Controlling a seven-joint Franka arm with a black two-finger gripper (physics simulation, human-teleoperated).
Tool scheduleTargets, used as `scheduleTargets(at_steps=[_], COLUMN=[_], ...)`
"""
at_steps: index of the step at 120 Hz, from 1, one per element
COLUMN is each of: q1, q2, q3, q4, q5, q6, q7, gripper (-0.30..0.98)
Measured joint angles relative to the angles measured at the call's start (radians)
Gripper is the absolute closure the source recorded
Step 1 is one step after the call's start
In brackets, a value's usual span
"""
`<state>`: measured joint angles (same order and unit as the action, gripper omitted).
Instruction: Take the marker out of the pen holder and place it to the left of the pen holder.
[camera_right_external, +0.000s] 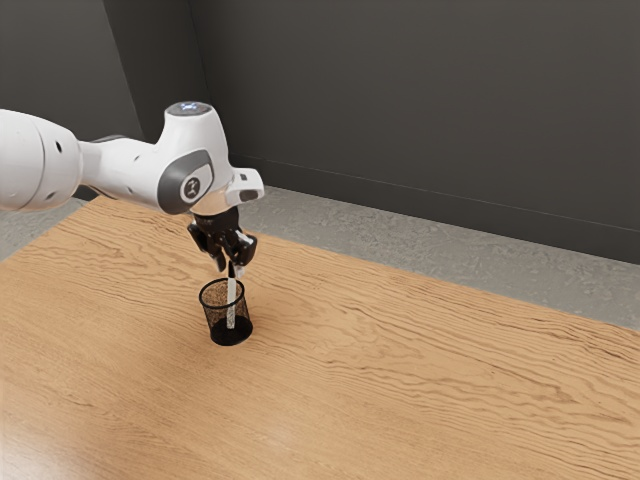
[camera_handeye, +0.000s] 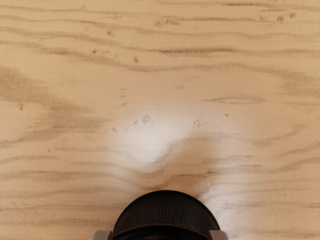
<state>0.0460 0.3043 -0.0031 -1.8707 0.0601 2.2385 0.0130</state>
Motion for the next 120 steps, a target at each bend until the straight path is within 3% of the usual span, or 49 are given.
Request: scheduleTargets(at_steps=[45,65,100,120], q1=[0.001,0.002,-0.008,0.024], q2=[-0.003,-0.040,-0.216,-0.238], q3=[0.000,0.004,0.055,0.094], q4=[-0.001,-0.022,-0.029,-0.026], q5=[-0.002,0.007,0.027,0.030], q6=[0.001,0.002,-0.021,-0.044], q7=[-0.010,-0.024,-0.047,-0.052], gripper=[0.73,0.76,0.78,0.78])
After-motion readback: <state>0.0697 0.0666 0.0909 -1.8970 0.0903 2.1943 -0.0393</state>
